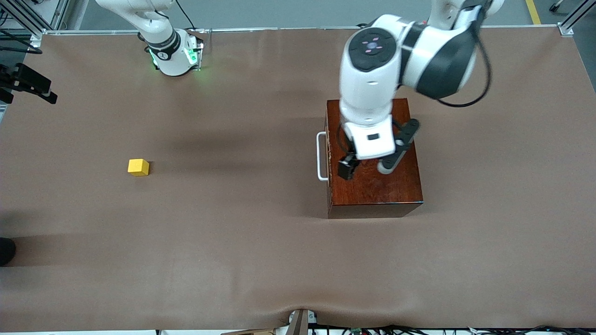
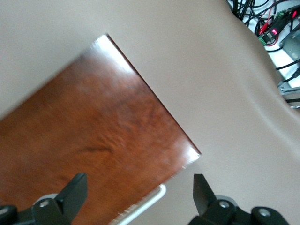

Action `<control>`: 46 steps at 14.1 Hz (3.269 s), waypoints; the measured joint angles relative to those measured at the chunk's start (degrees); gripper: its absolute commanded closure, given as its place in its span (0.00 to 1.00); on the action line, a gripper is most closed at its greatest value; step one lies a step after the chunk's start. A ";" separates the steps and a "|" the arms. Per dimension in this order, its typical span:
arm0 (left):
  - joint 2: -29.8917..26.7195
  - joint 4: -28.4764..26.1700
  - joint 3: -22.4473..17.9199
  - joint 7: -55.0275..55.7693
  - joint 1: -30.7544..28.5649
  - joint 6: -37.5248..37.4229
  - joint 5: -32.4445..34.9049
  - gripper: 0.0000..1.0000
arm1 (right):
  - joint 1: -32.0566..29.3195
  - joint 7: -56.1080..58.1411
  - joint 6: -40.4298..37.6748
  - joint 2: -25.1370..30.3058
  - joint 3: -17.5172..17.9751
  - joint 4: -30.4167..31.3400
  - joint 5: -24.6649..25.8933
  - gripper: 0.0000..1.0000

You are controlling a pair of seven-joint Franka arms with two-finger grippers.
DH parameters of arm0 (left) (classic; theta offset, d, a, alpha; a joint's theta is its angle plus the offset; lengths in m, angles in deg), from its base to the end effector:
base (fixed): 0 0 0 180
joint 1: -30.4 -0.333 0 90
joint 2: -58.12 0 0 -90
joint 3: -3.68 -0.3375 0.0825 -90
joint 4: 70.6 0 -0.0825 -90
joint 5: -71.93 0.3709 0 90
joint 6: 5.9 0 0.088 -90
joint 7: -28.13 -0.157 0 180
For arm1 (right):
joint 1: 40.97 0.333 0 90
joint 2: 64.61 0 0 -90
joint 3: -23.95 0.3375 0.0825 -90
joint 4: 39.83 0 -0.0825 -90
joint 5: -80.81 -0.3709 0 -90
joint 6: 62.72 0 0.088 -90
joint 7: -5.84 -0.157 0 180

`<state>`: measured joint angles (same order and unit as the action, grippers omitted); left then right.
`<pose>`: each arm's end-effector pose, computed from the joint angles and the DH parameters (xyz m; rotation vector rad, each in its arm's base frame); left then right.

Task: Open drawer, take yellow block, close drawer

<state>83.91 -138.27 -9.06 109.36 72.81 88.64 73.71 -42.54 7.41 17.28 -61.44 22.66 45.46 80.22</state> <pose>0.5818 -0.3629 0.5120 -2.7977 -1.3085 -0.1876 0.5014 -0.0237 0.6470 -3.1281 0.0326 0.0572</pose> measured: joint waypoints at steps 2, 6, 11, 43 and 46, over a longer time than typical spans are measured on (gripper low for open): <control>-2.01 -0.15 0.02 -7.86 -2.91 -4.03 -0.49 0.00 | 0.09 0.04 0.02 0.00 0.07 0.01 -0.22 0.00; -6.59 -3.02 0.03 -23.52 -8.34 -7.21 -0.65 0.00 | 0.45 0.05 0.09 0.00 0.15 0.01 -0.27 0.00; -14.66 -10.53 -0.04 -41.38 -15.44 -7.64 -0.67 0.00 | 0.49 0.05 0.09 0.00 0.15 0.01 -0.27 0.00; -32.54 -25.39 19.94 -75.45 -44.41 -7.44 -0.67 0.00 | 0.52 0.05 0.10 0.00 -0.13 0.02 -0.27 0.00; -32.54 -25.39 19.95 -75.46 -44.42 -7.44 -0.67 0.00 | 0.52 0.05 0.10 0.00 -0.15 0.02 -0.27 0.00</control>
<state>51.37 -163.66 10.89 33.91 28.38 81.19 73.04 -42.02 7.46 17.38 -61.44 22.51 45.48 79.95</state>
